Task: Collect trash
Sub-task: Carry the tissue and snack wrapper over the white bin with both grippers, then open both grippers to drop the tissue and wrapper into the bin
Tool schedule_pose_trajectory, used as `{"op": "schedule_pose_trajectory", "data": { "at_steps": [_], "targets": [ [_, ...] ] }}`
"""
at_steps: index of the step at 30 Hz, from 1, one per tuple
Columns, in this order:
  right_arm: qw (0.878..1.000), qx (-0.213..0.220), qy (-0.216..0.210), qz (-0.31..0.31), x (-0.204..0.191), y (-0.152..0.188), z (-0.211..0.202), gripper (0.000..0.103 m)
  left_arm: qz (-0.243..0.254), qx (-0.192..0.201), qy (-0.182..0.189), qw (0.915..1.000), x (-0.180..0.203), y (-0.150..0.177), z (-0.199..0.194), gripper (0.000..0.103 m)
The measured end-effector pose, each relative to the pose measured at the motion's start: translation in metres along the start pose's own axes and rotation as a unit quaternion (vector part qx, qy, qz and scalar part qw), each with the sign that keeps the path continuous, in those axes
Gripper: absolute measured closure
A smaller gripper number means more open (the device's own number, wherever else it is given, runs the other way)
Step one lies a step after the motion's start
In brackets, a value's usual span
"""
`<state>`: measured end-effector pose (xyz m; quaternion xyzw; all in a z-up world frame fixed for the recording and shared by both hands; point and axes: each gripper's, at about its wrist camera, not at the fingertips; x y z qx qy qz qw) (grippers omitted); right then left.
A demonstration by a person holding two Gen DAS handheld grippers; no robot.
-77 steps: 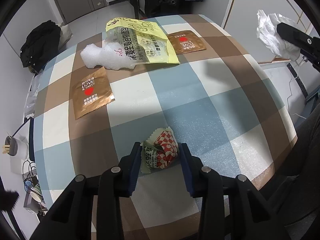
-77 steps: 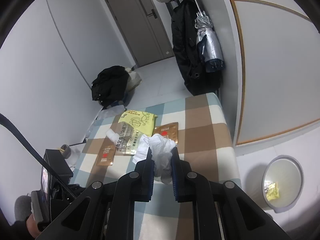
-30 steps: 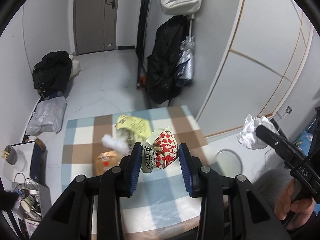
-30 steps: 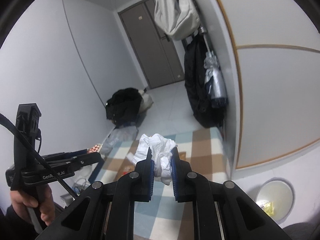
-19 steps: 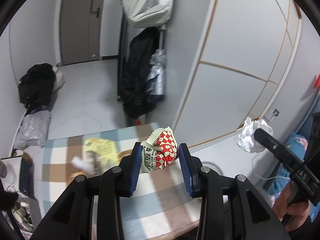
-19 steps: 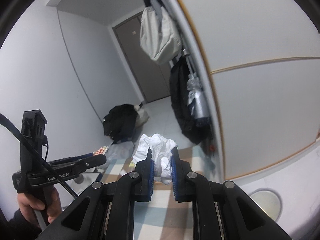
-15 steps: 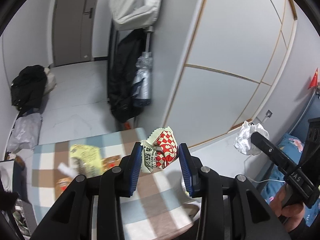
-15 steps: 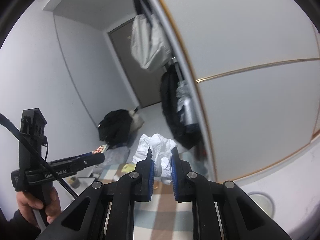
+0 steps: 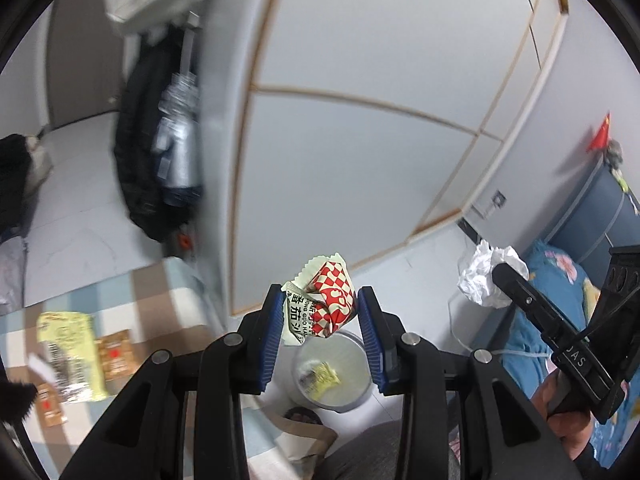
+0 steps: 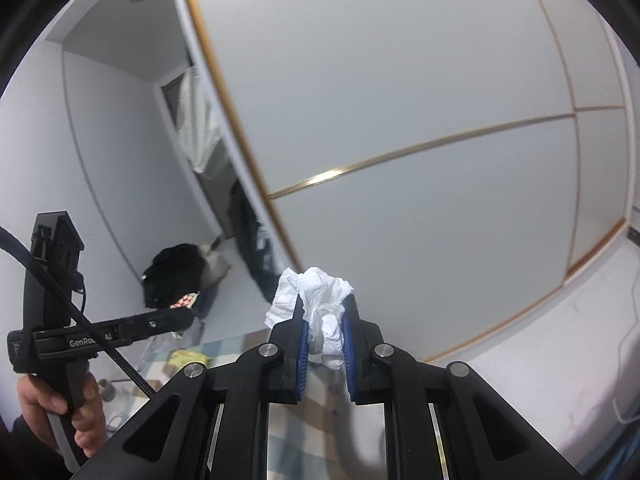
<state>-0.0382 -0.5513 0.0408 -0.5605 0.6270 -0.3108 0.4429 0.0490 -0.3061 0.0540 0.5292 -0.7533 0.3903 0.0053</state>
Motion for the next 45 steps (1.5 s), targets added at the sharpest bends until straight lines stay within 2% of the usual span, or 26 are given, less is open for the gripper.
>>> {"op": "schedule_pose_trajectory", "data": {
  "at_steps": [3, 9, 14, 17, 22, 24, 31, 39, 45],
  "targets": [
    [1.000, -0.012, 0.018, 0.016, 0.025, 0.015, 0.005, 0.089, 0.011, -0.043, 0.013, 0.9989, 0.011, 0.007, 0.034, 0.071],
    [0.996, -0.055, 0.045, 0.062, 0.072, 0.054, 0.022, 0.089, 0.020, -0.124, 0.011, 0.9920, 0.021, 0.025, 0.105, 0.071],
    [0.988, -0.104, 0.060, 0.100, 0.112, 0.091, 0.040, 0.089, 0.023, -0.196, 0.013, 0.9802, 0.028, 0.044, 0.163, 0.071],
    [0.983, -0.129, 0.061, 0.119, 0.133, 0.113, 0.054, 0.089, 0.025, -0.226, 0.008, 0.9738, 0.031, 0.054, 0.192, 0.071],
    [0.972, -0.174, 0.045, 0.148, 0.154, 0.147, 0.081, 0.089, 0.040, -0.286, -0.011, 0.9573, 0.032, 0.074, 0.242, 0.071],
    [0.968, -0.189, 0.040, 0.159, 0.158, 0.160, 0.094, 0.089, 0.041, -0.297, -0.017, 0.9537, 0.031, 0.077, 0.250, 0.071],
    [0.947, -0.250, 0.028, 0.199, 0.173, 0.208, 0.133, 0.089, 0.013, -0.361, -0.043, 0.9316, 0.013, 0.089, 0.293, 0.071],
    [0.921, -0.311, -0.001, 0.234, 0.174, 0.258, 0.170, 0.086, -0.045, -0.403, -0.058, 0.9123, -0.003, 0.099, 0.322, 0.071],
    [0.908, -0.343, -0.014, 0.241, 0.174, 0.283, 0.190, 0.085, -0.050, -0.411, -0.058, 0.9085, -0.005, 0.102, 0.330, 0.070]
  ]
}}
Point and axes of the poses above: each gripper's, at about its wrist camera, not at the fingertips, and z roughly the way its jaws point, x to its right, y to its underside, and after that the axes turned 12 degrees about -z, right-handed
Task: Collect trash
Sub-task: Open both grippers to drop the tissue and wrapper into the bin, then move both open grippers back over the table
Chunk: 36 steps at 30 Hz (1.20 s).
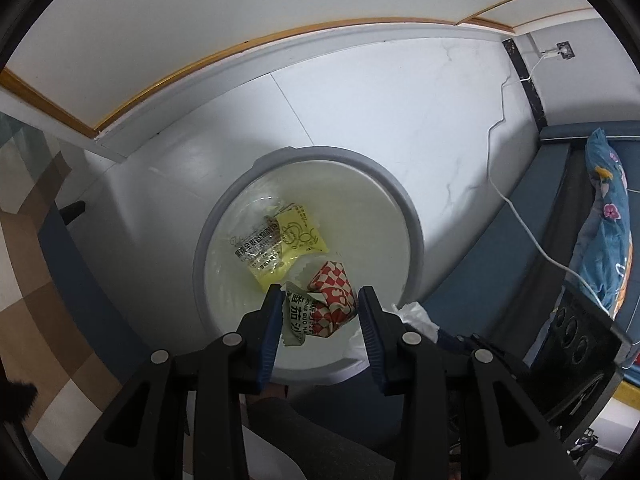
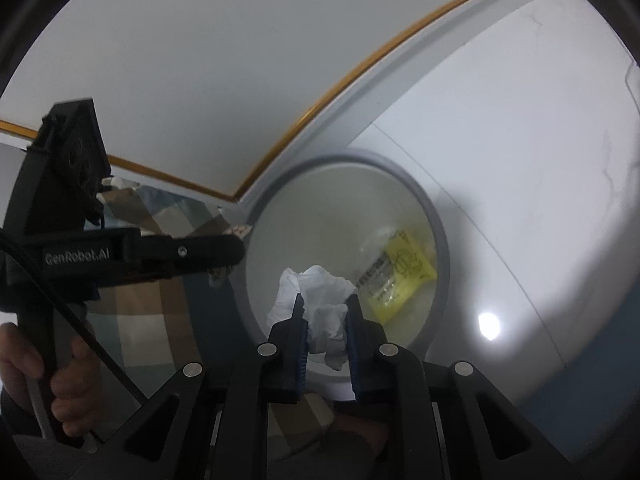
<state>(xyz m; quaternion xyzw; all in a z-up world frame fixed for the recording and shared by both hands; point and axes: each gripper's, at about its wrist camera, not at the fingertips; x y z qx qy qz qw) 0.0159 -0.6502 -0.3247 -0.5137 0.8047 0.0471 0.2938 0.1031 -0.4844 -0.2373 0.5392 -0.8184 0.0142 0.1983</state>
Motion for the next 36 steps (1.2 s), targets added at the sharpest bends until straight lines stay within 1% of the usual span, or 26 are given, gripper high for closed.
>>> {"op": "schedule_pose_trajectory", "data": {
  "at_steps": [1, 2, 4, 6, 8, 11, 14, 18, 19, 20, 21, 22, 23, 25, 27, 29, 32, 36],
  "targets": [
    [1.000, -0.005, 0.003, -0.001, -0.007, 0.000, 0.006, 0.084, -0.001, -0.001, 0.000, 1.0000, 0.000, -0.001, 0.001, 0.070],
    [1.000, -0.014, 0.003, -0.003, -0.007, 0.001, 0.009, 0.083, -0.005, -0.002, 0.001, 1.0000, -0.001, -0.002, 0.003, 0.070],
    [1.000, -0.018, 0.006, -0.006, -0.007, 0.002, 0.010, 0.081, -0.009, -0.005, 0.003, 0.9999, -0.001, -0.003, 0.004, 0.070],
    [1.000, -0.019, 0.012, -0.010, -0.007, 0.005, 0.010, 0.069, -0.007, -0.006, 0.001, 1.0000, 0.001, -0.004, 0.006, 0.070],
    [1.000, -0.018, 0.015, -0.015, -0.006, 0.004, 0.009, 0.060, -0.004, -0.010, -0.003, 0.9999, 0.001, -0.004, 0.009, 0.070],
    [0.999, -0.020, 0.029, -0.027, -0.009, 0.003, 0.011, 0.052, -0.005, -0.014, -0.005, 0.9999, -0.001, -0.005, 0.012, 0.070],
    [0.999, -0.024, 0.029, -0.029, -0.008, 0.004, 0.011, 0.051, -0.010, -0.019, -0.003, 0.9998, -0.003, -0.006, 0.014, 0.070],
    [0.999, -0.026, 0.031, -0.027, -0.007, 0.008, 0.006, 0.051, -0.007, -0.029, -0.013, 0.9995, -0.002, -0.008, 0.020, 0.068],
    [0.999, -0.023, 0.036, -0.026, -0.006, 0.010, 0.003, 0.051, -0.005, -0.030, -0.015, 0.9994, -0.002, -0.009, 0.021, 0.064],
    [0.999, -0.021, 0.044, -0.026, -0.005, 0.011, 0.000, 0.051, -0.004, -0.032, -0.015, 0.9994, -0.001, -0.009, 0.022, 0.055],
    [0.998, -0.019, 0.049, -0.024, -0.004, 0.012, -0.001, 0.051, -0.003, -0.032, -0.017, 0.9993, -0.001, -0.009, 0.022, 0.048],
    [0.998, -0.015, 0.052, -0.019, -0.002, 0.013, -0.004, 0.051, -0.002, -0.030, -0.021, 0.9993, -0.002, -0.008, 0.021, 0.039],
    [0.998, -0.012, 0.051, -0.015, -0.001, 0.013, -0.005, 0.051, -0.002, -0.027, -0.022, 0.9994, -0.003, -0.008, 0.020, 0.037],
    [0.999, -0.008, 0.053, -0.011, -0.001, 0.014, -0.009, 0.051, 0.000, -0.026, -0.019, 0.9995, -0.005, -0.007, 0.017, 0.037],
    [0.998, -0.002, 0.057, -0.014, -0.003, 0.014, -0.012, 0.051, 0.003, -0.026, -0.024, 0.9994, -0.006, -0.005, 0.014, 0.037],
    [0.998, 0.004, 0.059, -0.017, -0.005, 0.014, -0.017, 0.051, 0.008, -0.017, -0.028, 0.9994, -0.006, -0.002, 0.009, 0.037],
    [0.998, 0.014, 0.063, -0.017, -0.008, 0.012, -0.029, 0.051, 0.018, 0.007, -0.041, 0.9990, -0.003, 0.005, -0.005, 0.037],
    [0.997, 0.029, 0.066, -0.022, -0.015, 0.010, -0.043, 0.048, 0.024, 0.045, -0.060, 0.9969, -0.005, 0.017, -0.027, 0.037]
  ]
}}
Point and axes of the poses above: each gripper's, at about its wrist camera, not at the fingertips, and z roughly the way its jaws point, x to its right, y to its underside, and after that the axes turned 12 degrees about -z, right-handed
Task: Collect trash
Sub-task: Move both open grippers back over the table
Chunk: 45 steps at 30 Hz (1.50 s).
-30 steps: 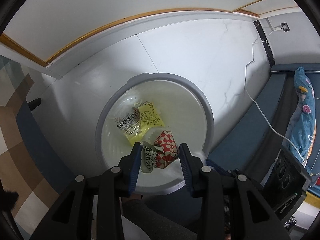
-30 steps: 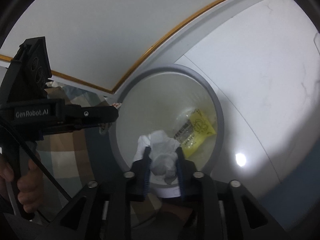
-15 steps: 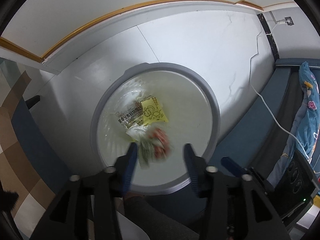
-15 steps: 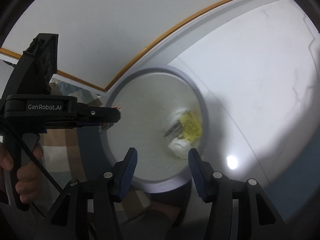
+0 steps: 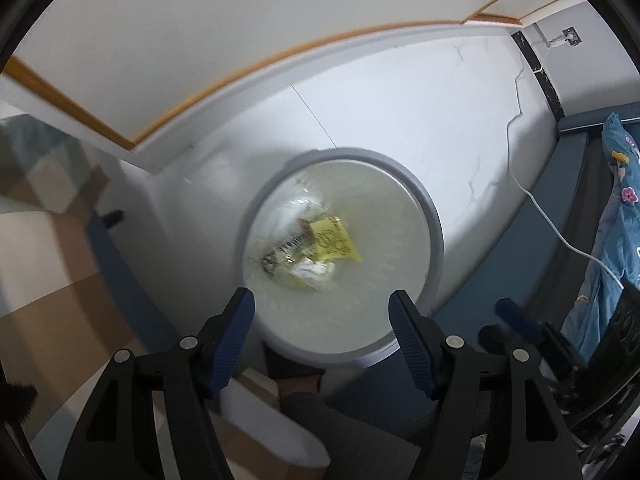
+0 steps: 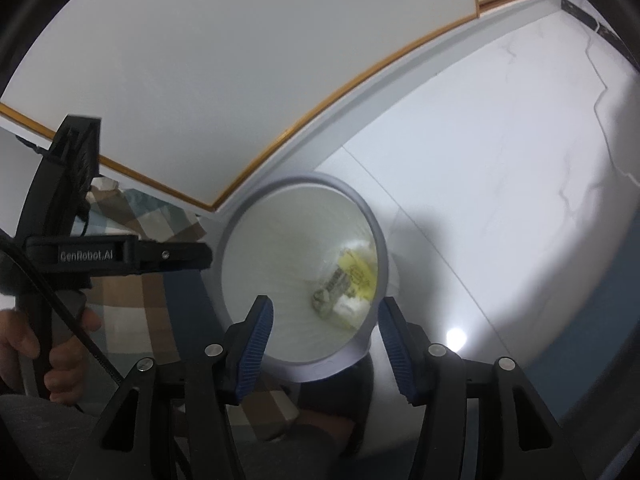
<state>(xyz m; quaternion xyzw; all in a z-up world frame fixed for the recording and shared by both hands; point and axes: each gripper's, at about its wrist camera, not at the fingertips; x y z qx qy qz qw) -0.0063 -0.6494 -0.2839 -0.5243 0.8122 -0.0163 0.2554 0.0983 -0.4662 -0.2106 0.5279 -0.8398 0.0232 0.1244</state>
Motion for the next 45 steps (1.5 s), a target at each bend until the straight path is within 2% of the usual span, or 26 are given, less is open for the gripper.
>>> {"op": "schedule_pose_trajectory", "data": {
  "at_steps": [5, 8, 13, 16, 19, 22, 25, 32, 37, 42, 45],
  "targets": [
    [1.000, 0.029, 0.000, -0.008, -0.015, -0.008, -0.024, 0.044, 0.004, 0.065, 0.000, 0.9979, -0.007, 0.014, -0.036, 0.037],
    [0.999, 0.048, 0.003, -0.015, -0.027, -0.012, -0.041, 0.041, -0.002, 0.111, 0.003, 0.9939, -0.015, 0.021, -0.065, 0.037],
    [0.996, 0.082, 0.012, -0.032, -0.051, -0.014, -0.073, 0.037, -0.020, 0.174, 0.018, 0.9844, -0.031, 0.040, -0.113, 0.030],
    [0.994, 0.100, 0.022, -0.044, -0.068, -0.014, -0.094, 0.036, -0.022, 0.207, 0.025, 0.9777, -0.038, 0.054, -0.135, 0.029],
    [0.989, 0.132, 0.027, -0.053, -0.085, -0.011, -0.120, 0.031, -0.021, 0.238, 0.025, 0.9707, -0.042, 0.066, -0.153, 0.027],
    [0.985, 0.155, 0.034, -0.070, -0.099, -0.011, -0.141, 0.030, -0.013, 0.279, 0.014, 0.9602, -0.050, 0.082, -0.175, 0.021],
    [0.979, 0.181, 0.039, -0.085, -0.118, -0.009, -0.163, 0.029, -0.013, 0.304, 0.014, 0.9525, -0.058, 0.097, -0.193, 0.020],
    [0.962, 0.236, 0.032, -0.131, -0.183, 0.002, -0.204, 0.023, -0.050, 0.356, 0.006, 0.9333, -0.097, 0.132, -0.230, 0.020],
    [0.947, 0.269, 0.028, -0.175, -0.228, 0.010, -0.228, 0.018, -0.093, 0.398, 0.006, 0.9127, -0.139, 0.159, -0.263, 0.019],
    [0.934, 0.289, 0.010, -0.212, -0.269, 0.016, -0.241, 0.016, -0.114, 0.433, -0.005, 0.8942, -0.167, 0.190, -0.286, 0.018],
    [0.927, 0.294, -0.006, -0.231, -0.294, 0.021, -0.243, 0.016, -0.131, 0.450, -0.011, 0.8833, -0.188, 0.207, -0.295, 0.012]
  ]
}}
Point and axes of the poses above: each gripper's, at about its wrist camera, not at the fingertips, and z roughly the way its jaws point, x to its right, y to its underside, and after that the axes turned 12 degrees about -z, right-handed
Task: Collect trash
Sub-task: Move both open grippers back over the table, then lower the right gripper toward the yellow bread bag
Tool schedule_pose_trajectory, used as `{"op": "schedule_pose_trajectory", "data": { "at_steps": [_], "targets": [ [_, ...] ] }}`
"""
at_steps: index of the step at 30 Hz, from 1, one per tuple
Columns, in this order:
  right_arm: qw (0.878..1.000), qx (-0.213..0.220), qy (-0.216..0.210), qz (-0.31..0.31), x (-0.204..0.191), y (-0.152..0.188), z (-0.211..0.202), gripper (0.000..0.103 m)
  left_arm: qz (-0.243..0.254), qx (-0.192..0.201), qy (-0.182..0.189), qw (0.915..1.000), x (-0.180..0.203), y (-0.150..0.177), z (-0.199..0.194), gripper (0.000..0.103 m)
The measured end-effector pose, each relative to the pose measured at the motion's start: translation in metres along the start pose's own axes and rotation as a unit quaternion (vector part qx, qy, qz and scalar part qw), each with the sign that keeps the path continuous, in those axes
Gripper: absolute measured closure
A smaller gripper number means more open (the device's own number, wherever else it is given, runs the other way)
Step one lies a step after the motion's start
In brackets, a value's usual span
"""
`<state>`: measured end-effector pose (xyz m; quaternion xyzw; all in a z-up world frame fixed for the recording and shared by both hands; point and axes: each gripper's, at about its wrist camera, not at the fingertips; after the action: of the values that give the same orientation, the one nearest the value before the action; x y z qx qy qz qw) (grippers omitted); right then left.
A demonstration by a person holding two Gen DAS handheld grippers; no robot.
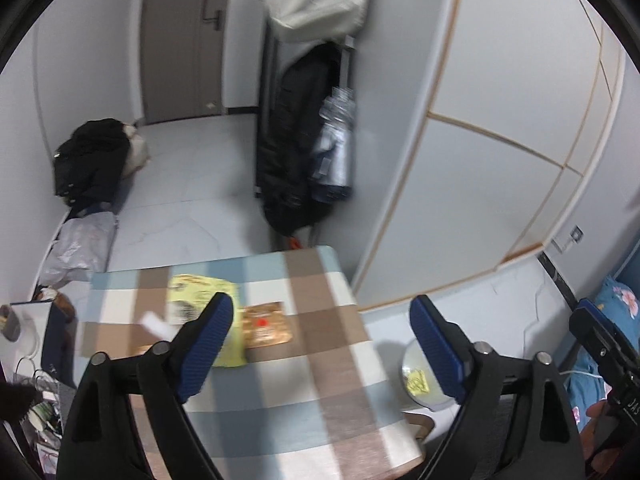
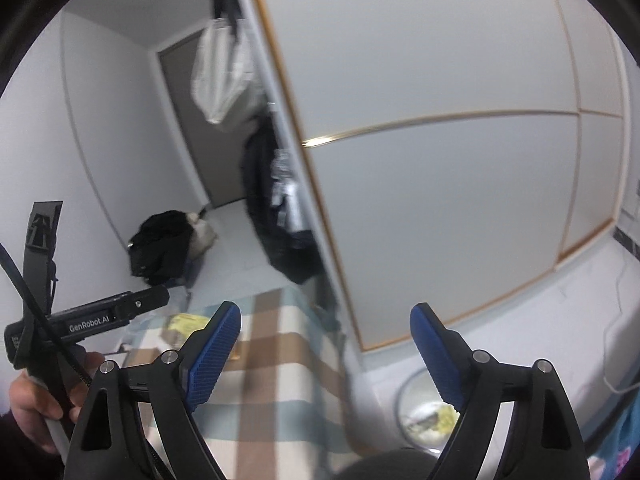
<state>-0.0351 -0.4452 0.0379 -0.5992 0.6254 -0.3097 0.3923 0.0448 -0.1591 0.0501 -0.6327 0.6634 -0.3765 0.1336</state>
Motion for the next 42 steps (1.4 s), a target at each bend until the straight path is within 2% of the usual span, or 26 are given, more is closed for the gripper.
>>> {"op": "schedule_pose_trajectory", "data": {
  "at_steps": [4, 10, 14, 16, 23, 32, 42],
  "targets": [
    [0.999, 0.018, -0.028, -0.033, -0.036, -0.009, 0.002, 0.016, -0.023, 0.018, -0.017, 0.9994, -0.034, -0.003, -0.016, 0.012],
    [0.994, 0.050, -0.066, -0.076, -0.085, -0.016, 0.003, 0.009, -0.047, 0.050, -0.052, 0.9963, -0.079, -0.001, -0.031, 0.011],
    [0.989, 0.051, -0.096, -0.099, -0.112, -0.012, 0.018, 0.009, -0.069, 0.072, -0.082, 0.9916, -0.113, 0.004, -0.030, 0.011],
    [0.988, 0.047, -0.109, -0.103, -0.123, -0.011, 0.026, 0.009, -0.080, 0.069, -0.093, 0.9900, -0.127, 0.006, -0.024, 0.011],
    [0.983, 0.010, -0.130, -0.125, -0.160, -0.001, 0.066, 0.009, -0.107, 0.047, -0.105, 0.9875, -0.168, 0.015, -0.007, 0.011],
    [0.977, -0.038, -0.148, -0.146, -0.192, 0.006, 0.114, 0.009, -0.115, 0.015, -0.109, 0.9872, -0.190, 0.018, 0.001, 0.011],
    [0.964, -0.126, -0.178, -0.151, -0.216, 0.009, 0.189, 0.009, -0.153, -0.021, -0.108, 0.9822, -0.214, 0.014, 0.012, 0.011]
  ]
}}
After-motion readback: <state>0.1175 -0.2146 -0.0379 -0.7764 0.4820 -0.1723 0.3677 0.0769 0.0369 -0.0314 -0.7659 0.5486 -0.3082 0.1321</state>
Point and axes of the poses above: each gripper's, at about its wrist camera, not at the fingertips, and z roughly the way its jaws point, x to its right, y to its underside, and after that the axes turned 12 degrees about -z, right-handed
